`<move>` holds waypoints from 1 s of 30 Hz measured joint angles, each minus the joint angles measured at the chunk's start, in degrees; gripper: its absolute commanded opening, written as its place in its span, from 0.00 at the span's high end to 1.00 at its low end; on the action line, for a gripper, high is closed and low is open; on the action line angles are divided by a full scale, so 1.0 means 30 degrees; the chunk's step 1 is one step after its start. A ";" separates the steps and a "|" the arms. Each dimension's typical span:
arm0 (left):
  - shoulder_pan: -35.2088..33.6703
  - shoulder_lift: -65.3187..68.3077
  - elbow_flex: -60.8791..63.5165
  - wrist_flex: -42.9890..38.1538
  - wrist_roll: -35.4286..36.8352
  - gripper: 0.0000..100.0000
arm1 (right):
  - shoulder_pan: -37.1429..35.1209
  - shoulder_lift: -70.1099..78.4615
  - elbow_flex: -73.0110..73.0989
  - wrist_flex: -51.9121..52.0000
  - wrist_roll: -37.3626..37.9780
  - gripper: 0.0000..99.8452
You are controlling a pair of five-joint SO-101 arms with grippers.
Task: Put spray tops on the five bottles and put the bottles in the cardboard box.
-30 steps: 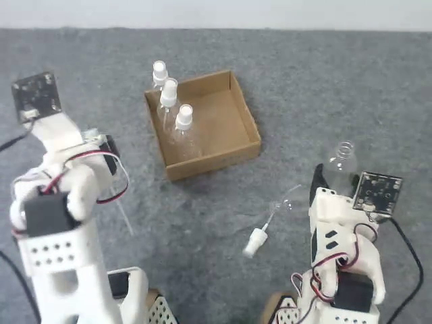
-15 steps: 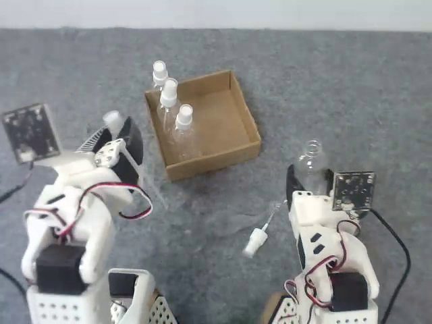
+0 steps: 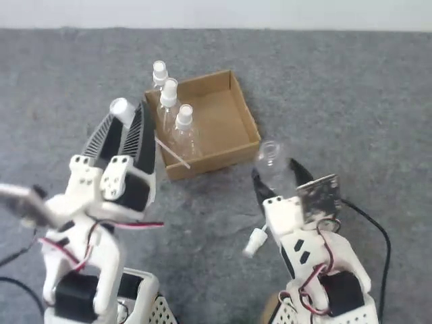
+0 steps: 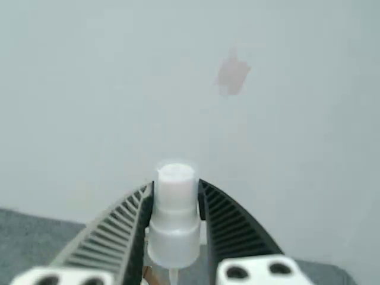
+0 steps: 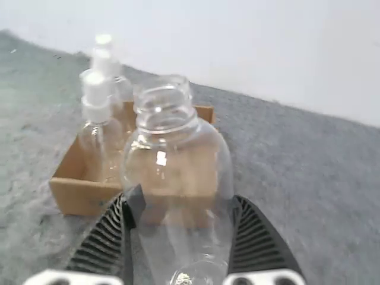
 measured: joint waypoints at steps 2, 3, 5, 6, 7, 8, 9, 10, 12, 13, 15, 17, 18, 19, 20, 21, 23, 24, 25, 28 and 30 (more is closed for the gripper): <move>0.0000 -0.0703 0.0176 -0.0352 0.0000 0.99 | -0.0674 0.0000 0.0000 -0.0147 0.0879 0.99; 0.0000 -0.0938 0.0176 -0.0469 0.0000 0.99 | -0.1026 0.0000 0.0000 -0.0381 0.1319 0.99; 0.0000 -0.1407 0.0176 -0.0527 0.0059 0.99 | -0.1758 -0.0293 0.0381 -0.0821 0.2022 0.99; 0.0000 -0.1670 0.0176 -0.0527 0.0059 0.99 | -0.2110 -0.0322 0.0791 -0.1055 0.2286 0.99; 0.0000 -0.1905 0.0176 -0.0527 0.0147 0.99 | -0.2520 -0.0293 0.1260 -0.1289 0.2491 0.99; 0.0000 -0.2198 0.0176 -0.0527 0.0352 0.99 | -0.2842 -0.0059 0.1758 -0.1495 0.2637 0.99; 0.0000 -0.2462 0.0176 -0.0527 0.0557 0.99 | -0.3048 0.0000 0.2315 -0.1729 0.2755 0.99; 0.0000 -0.2755 0.0176 -0.0527 0.0733 0.99 | -0.3165 0.0000 0.2872 -0.1993 0.2842 0.99; 0.0000 -0.3253 0.0176 -0.0527 0.0879 0.99 | -0.3516 0.0000 0.3810 -0.2696 0.2872 0.99; 0.0000 -0.3487 0.0264 -0.0527 0.0879 0.99 | -0.3604 0.0029 0.4132 -0.3077 0.2901 0.99; 0.0000 -0.3810 0.0762 -0.0527 0.0908 0.99 | -0.3751 0.0000 0.4630 -0.3780 0.2960 0.99; 0.0000 -0.4044 0.1436 -0.0527 0.0938 0.99 | -0.3868 0.0000 0.4894 -0.4278 0.2960 0.99; 0.0000 -0.4161 0.1729 -0.0527 0.0938 0.99 | -0.3927 0.0000 0.4952 -0.4366 0.2960 0.99; 0.0000 -0.4278 0.1934 -0.0527 0.0938 0.99 | -0.3927 0.0000 0.5011 -0.4454 0.2960 0.99; 0.0000 -0.4513 0.2081 -0.0527 0.0938 0.99 | -0.3927 0.0000 0.5070 -0.4513 0.2960 0.99; 0.0000 -0.4718 0.2227 -0.0527 0.0938 0.99 | -0.3897 0.0000 0.5070 -0.4513 0.2960 0.99; 0.0000 -0.5216 0.2579 -0.0527 0.0938 0.99 | -0.4337 0.0000 0.5070 -0.4513 0.2960 0.99; 0.0000 -0.5245 0.2696 -0.0527 0.0938 0.99 | -0.4630 0.0000 0.5070 -0.4513 0.2960 0.99; 0.0000 -0.5245 0.2755 -0.0527 0.0938 0.99 | -0.4952 0.0000 0.5070 -0.4513 0.2960 0.99; 0.0117 -0.5304 0.3194 -0.0527 0.0938 0.99 | -0.5832 0.0000 0.5070 -0.4513 0.3458 0.99; 0.0733 -0.5304 0.3546 -0.0527 0.0967 0.99 | -0.6007 0.0000 0.5070 -0.4513 0.3663 0.99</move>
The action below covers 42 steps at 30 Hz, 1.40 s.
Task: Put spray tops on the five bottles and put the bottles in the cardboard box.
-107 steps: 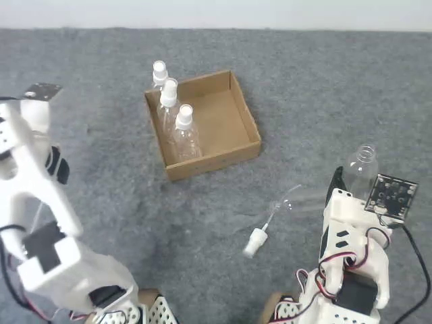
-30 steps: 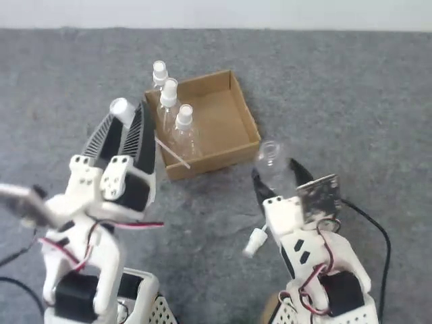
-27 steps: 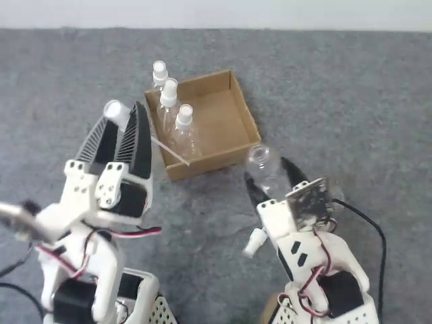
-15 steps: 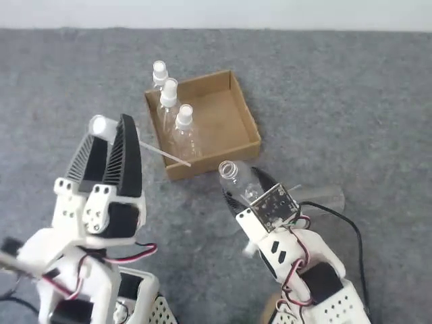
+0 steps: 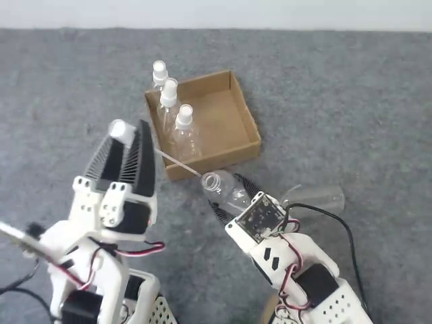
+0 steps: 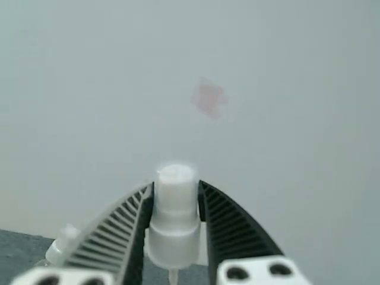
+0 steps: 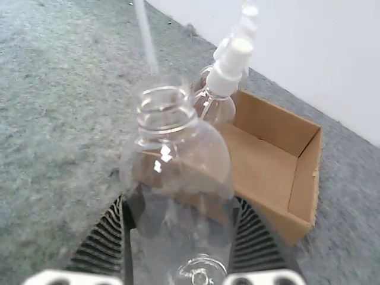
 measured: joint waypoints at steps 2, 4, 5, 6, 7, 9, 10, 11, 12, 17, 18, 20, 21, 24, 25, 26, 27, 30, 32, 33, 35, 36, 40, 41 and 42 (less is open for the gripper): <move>0.0615 0.0000 0.0059 0.0000 0.0000 0.99 | -0.0147 0.0000 0.0000 0.0000 0.0088 0.99; 0.1201 0.0000 0.0059 0.0000 0.0000 0.99 | -0.0176 0.0000 0.0000 0.0000 0.0147 0.99; 0.1377 0.0000 0.0059 0.0000 0.0000 0.99 | -0.0176 0.0000 0.0000 0.0000 0.0147 0.99; 0.1436 0.0000 0.0059 0.0000 0.0000 0.99 | -0.0176 0.0000 0.0000 0.0000 0.0205 0.99; 0.1465 0.0000 0.0059 0.0000 0.0000 0.99 | -0.0234 0.0000 0.0000 0.0000 0.0205 0.99; 0.1465 0.0000 0.0059 0.0000 0.0000 0.99 | -0.0264 0.0000 0.0000 0.0000 0.0205 0.99; 0.1465 0.0000 0.0059 0.0000 0.0000 0.99 | -0.0264 0.0000 0.0000 0.0000 0.0205 0.99; 0.1465 0.0000 0.0059 0.0000 0.0000 0.99 | -0.0234 0.0000 0.0000 0.0000 0.0205 0.99; 0.1524 0.0000 0.0059 0.0000 0.0000 0.99 | -0.0234 0.0000 0.0000 0.0000 0.0205 0.99; 0.1524 0.0000 0.0117 0.0000 0.0000 0.99 | -0.0821 0.0000 0.0000 0.0000 0.0205 0.99; 0.1524 0.0000 0.0117 0.0000 0.0000 0.99 | -0.1026 0.0000 0.0000 0.0029 0.0205 0.99; 0.1524 0.0000 0.0205 0.0000 0.0000 0.99 | -0.1319 0.0000 0.0000 0.0059 0.0205 0.99; 0.1524 0.0000 0.0381 0.0000 0.0000 0.99 | -0.1377 0.0000 0.0000 0.0059 0.0205 0.99; 0.1524 0.0000 0.0850 0.0000 0.0059 0.99 | -0.1348 0.0000 0.0000 0.0059 0.0205 0.99; 0.1553 0.0000 0.0996 0.0000 0.0059 0.99 | -0.1319 0.0000 0.0000 0.0059 0.0205 0.99; 0.1582 0.0000 0.1143 0.0000 0.0059 0.99 | -0.1319 0.0000 0.0000 0.0059 0.0205 0.99; 0.1582 0.0000 0.1260 0.0000 0.0059 0.99 | -0.1319 0.0000 0.0000 0.0059 0.0205 0.99; 0.1582 0.0000 0.1377 0.0000 0.0059 0.99 | -0.1319 0.0000 0.0000 0.0059 0.0205 0.99; 0.1582 0.0000 0.1377 0.0000 0.0059 0.99 | -0.1348 0.0000 0.0000 0.0059 0.0205 0.99; 0.1582 0.0000 0.1377 0.0029 0.0029 0.99 | -0.1348 0.0000 0.0000 0.0059 0.0205 0.99; 0.1582 0.0000 0.1377 0.0117 0.0029 0.99 | -0.1348 0.0000 0.0000 0.0059 0.0205 0.99; 0.1582 0.0000 0.1377 0.0117 0.0029 0.99 | -0.1348 0.0000 0.0000 0.0059 0.0205 0.99; 0.1582 0.0000 0.1377 0.0234 0.0029 0.99 | -0.1348 0.0000 0.0000 0.0059 0.0205 0.99; 0.1582 0.0000 0.1377 0.0234 0.0029 0.99 | -0.1348 0.0000 0.0000 0.0059 0.0205 0.99; 0.1582 0.0000 0.1377 0.0234 0.0000 0.99 | -0.1348 0.0000 0.0000 0.0059 0.0205 0.99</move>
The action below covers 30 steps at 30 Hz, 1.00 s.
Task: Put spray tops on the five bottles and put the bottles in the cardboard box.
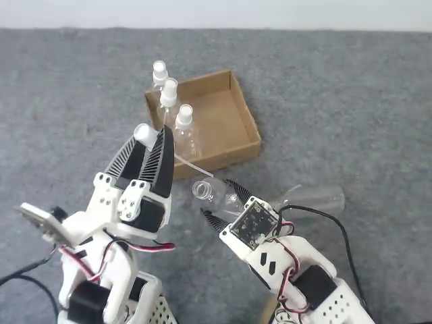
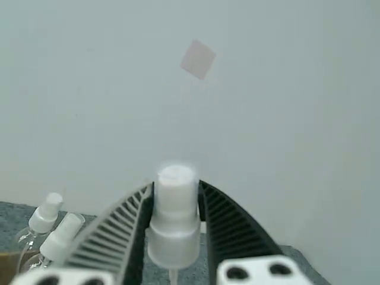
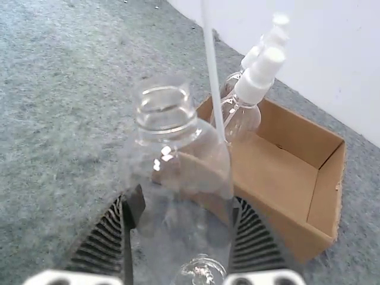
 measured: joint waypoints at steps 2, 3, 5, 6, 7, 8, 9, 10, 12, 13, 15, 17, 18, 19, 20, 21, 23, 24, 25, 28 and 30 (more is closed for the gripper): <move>0.0000 0.0000 0.0000 0.0000 0.0000 0.99 | 0.0000 0.0000 0.0176 0.0000 0.0000 0.99; 0.0000 0.0000 0.0000 0.0000 0.0000 0.99 | 0.0000 0.0000 0.0498 -0.0029 0.0000 0.99; 0.0000 0.0000 0.0000 0.0000 0.0000 0.99 | -0.0029 0.0029 0.0938 -0.0147 0.0029 0.99; 0.0000 0.0000 -0.0059 0.0000 0.0000 0.99 | 0.0000 0.0029 0.0967 -0.0176 0.0029 0.99; 0.0000 0.0000 -0.0176 0.0000 0.0000 0.99 | 0.0029 0.0029 0.0996 -0.0205 0.0029 0.99; 0.0000 0.0000 -0.0352 0.0000 0.0000 0.99 | 0.0029 0.0029 0.0996 -0.0205 0.0029 0.99; 0.0000 0.0000 -0.0498 0.0000 0.0029 0.99 | 0.0029 0.0029 0.0996 -0.0205 0.0029 0.99; 0.0000 0.0000 -0.0586 0.0000 0.0000 0.99 | 0.0029 0.0029 0.0996 -0.0205 0.0029 0.99; 0.0000 0.0000 -0.0821 0.0176 0.0000 0.99 | 0.0029 0.0029 0.0996 -0.0205 0.0029 0.99; 0.0000 0.0000 -0.0938 0.0293 0.0000 0.99 | 0.0029 0.0029 0.0996 -0.0205 0.0029 0.99; 0.0000 -0.0029 -0.1319 0.0645 -0.0234 0.99 | 0.0029 0.0029 0.0996 -0.0205 0.0029 0.99; 0.0000 -0.0029 -0.1846 0.1114 -0.0322 0.99 | 0.0029 0.0029 0.0996 -0.0205 0.0029 0.99; 0.0000 -0.0029 -0.2110 0.1407 -0.0381 0.99 | 0.0029 0.0029 0.0996 -0.0205 0.0029 0.99; 0.0059 -0.0029 -0.2286 0.1700 -0.0410 0.99 | 0.0029 0.0029 0.0996 -0.0205 0.0029 0.99; 0.0059 -0.0029 -0.2374 0.1993 -0.0410 0.99 | 0.0029 0.0029 0.0996 -0.0205 0.0029 0.99; 0.0059 -0.0029 -0.2432 0.2256 -0.0410 0.99 | 0.0029 0.0029 0.0996 -0.0205 0.0029 0.99; 0.0059 -0.0029 -0.2432 0.2637 -0.0410 0.99 | 0.0000 0.0029 0.0996 -0.0205 0.0029 0.99; 0.0059 -0.0029 -0.2432 0.2784 -0.0410 0.99 | 0.0000 0.0029 0.0996 -0.0205 0.0029 0.99; 0.0059 -0.0029 -0.2432 0.2901 -0.0410 0.99 | -0.0029 0.0029 0.0996 -0.0205 0.0029 0.99; 0.0059 -0.0029 -0.2432 0.2930 -0.0410 0.99 | -0.0029 0.0029 0.0996 -0.0205 0.0029 0.99; 0.0059 -0.0029 -0.2432 0.2930 -0.0527 0.99 | -0.0029 0.0029 0.0996 -0.0205 0.0029 0.99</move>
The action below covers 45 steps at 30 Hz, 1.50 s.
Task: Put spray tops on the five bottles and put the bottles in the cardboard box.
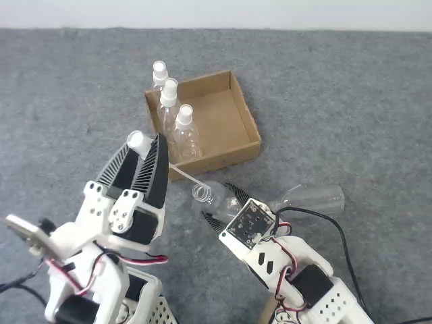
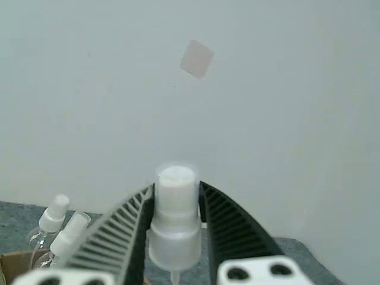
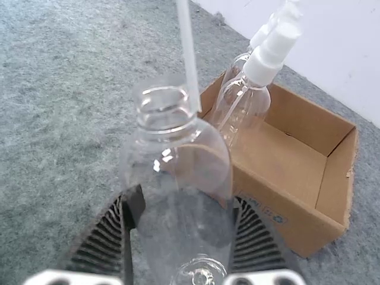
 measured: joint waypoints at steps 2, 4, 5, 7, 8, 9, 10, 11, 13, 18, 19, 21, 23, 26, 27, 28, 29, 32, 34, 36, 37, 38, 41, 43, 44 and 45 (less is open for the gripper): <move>0.0000 0.0000 0.0000 0.0000 -0.0322 0.99 | 0.0000 0.0000 0.0000 0.0000 0.0000 0.99; 0.0000 0.0000 0.0000 0.0000 -0.0674 0.99 | 0.0000 0.0000 0.0000 0.0000 0.0000 0.99; 0.0000 0.0000 0.0000 0.0000 -0.0733 0.99 | 0.0000 0.0000 0.0000 0.0000 0.0000 0.99; 0.0000 0.0000 -0.0147 0.0000 -0.0821 0.99 | -0.0029 0.0000 0.0000 0.0000 0.0000 0.99; 0.0000 0.0000 -0.0293 0.0000 -0.0879 0.99 | -0.0029 0.0000 0.0000 0.0000 0.0000 0.99; 0.0000 0.0000 -0.0469 0.0000 -0.0908 0.99 | -0.0029 0.0000 0.0000 0.0000 0.0000 0.99; 0.0000 0.0000 -0.0586 0.0000 -0.0908 0.99 | 0.0000 0.0000 0.0000 0.0000 0.0000 0.99; 0.0000 0.0000 -0.0645 0.0000 -0.0908 0.99 | 0.0000 0.0000 0.0000 0.0000 0.0000 0.99; 0.0000 0.0000 -0.0703 0.0000 -0.0908 0.99 | 0.0000 0.0000 0.0000 0.0000 0.0000 0.99; 0.0000 0.0000 -0.0703 0.0059 -0.0908 0.99 | -0.0029 0.0000 0.0088 -0.0029 0.0000 0.99; 0.0000 0.0000 -0.0703 0.0059 -0.0908 0.99 | -0.0029 0.0000 0.0205 -0.0147 0.0000 0.99; 0.0000 0.0000 -0.0938 0.0293 -0.0908 0.99 | 0.0059 0.0000 0.0264 -0.0557 0.0000 0.99; 0.0000 0.0000 -0.1436 0.0850 -0.0938 0.99 | 0.0059 0.0000 0.0264 -0.0821 0.0000 0.99; 0.0000 0.0000 -0.2022 0.1729 -0.0967 0.99 | 0.0059 0.0000 0.0264 -0.0879 0.0000 0.99; 0.0000 0.0000 -0.2081 0.1905 -0.0967 0.99 | 0.0059 0.0000 0.0264 -0.0879 0.0000 0.99; 0.0000 0.0000 -0.2081 0.1993 -0.0996 0.99 | 0.0059 0.0000 0.0264 -0.0879 0.0000 0.99; 0.0000 0.0000 -0.2081 0.1993 -0.0996 0.99 | 0.0059 0.0000 0.0264 -0.0879 0.0000 0.99; 0.0000 0.0000 -0.2081 0.1993 -0.0996 0.99 | 0.0059 0.0000 0.0264 -0.0879 0.0000 0.99; 0.0000 0.0000 -0.2081 0.1993 -0.0996 0.99 | 0.0059 0.0000 0.0264 -0.0879 0.0000 0.99; 0.0000 0.0000 -0.2081 0.1670 -0.0996 0.99 | 0.0059 0.0000 0.0264 -0.0879 0.0000 0.99; 0.0000 0.0000 -0.1905 0.1377 -0.0996 0.99 | 0.0059 0.0000 0.0264 -0.0879 0.0000 0.99; 0.0000 0.0000 -0.1641 0.1084 -0.0996 0.99 | 0.0059 0.0000 0.0264 -0.0879 0.0000 0.99; 0.0000 0.0000 -0.0762 0.0674 -0.0967 0.99 | 0.0059 0.0000 0.0264 -0.0879 0.0000 0.99; 0.0000 0.0000 -0.0322 0.0645 -0.0996 0.99 | 0.0059 0.0000 0.0264 -0.0879 0.0000 0.99; 0.0000 0.0000 -0.0117 0.0645 -0.0967 0.99 | 0.0059 0.0000 0.0264 -0.0879 0.0000 0.99; 0.0000 0.0000 0.0147 0.0645 -0.0938 0.99 | 0.0059 0.0000 0.0264 -0.0879 0.0000 0.99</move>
